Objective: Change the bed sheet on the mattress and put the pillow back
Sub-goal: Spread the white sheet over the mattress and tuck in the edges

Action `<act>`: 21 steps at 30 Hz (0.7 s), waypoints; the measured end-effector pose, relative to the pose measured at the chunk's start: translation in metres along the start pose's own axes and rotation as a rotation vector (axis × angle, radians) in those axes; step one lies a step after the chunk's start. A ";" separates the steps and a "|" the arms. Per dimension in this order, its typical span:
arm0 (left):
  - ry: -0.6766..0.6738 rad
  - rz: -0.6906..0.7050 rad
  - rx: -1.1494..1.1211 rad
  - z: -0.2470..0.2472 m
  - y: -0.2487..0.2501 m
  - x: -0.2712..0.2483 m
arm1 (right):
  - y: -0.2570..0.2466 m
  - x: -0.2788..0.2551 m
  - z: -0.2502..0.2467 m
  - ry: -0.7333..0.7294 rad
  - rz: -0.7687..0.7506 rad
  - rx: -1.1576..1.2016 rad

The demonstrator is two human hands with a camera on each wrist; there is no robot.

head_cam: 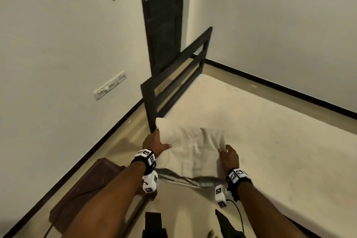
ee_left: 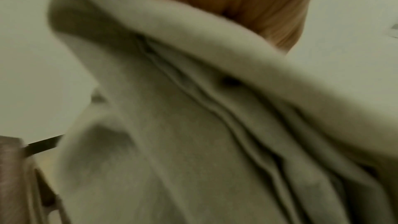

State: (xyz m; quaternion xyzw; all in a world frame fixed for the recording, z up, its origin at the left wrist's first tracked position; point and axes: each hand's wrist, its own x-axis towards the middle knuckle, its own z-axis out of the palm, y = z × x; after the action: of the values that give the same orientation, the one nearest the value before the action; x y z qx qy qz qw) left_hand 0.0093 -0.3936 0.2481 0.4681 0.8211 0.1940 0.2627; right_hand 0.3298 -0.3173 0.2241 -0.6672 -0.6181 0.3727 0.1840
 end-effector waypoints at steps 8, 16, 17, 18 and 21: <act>-0.097 0.090 0.047 0.104 0.149 0.013 | 0.102 0.025 -0.129 0.141 0.090 0.060; -0.203 0.177 0.052 0.198 0.260 0.020 | 0.198 0.049 -0.213 0.232 0.181 0.085; -0.217 0.190 0.057 0.209 0.273 0.022 | 0.209 0.054 -0.221 0.242 0.190 0.082; -0.229 0.198 0.061 0.216 0.282 0.025 | 0.215 0.057 -0.226 0.255 0.199 0.087; -0.270 0.214 0.080 0.241 0.305 0.041 | 0.234 0.071 -0.238 0.306 0.229 0.108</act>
State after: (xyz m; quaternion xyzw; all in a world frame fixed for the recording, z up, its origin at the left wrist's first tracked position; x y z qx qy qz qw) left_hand 0.3434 -0.1923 0.2204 0.5847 0.7310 0.1235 0.3294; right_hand 0.6602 -0.2372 0.1955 -0.7713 -0.4821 0.3178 0.2678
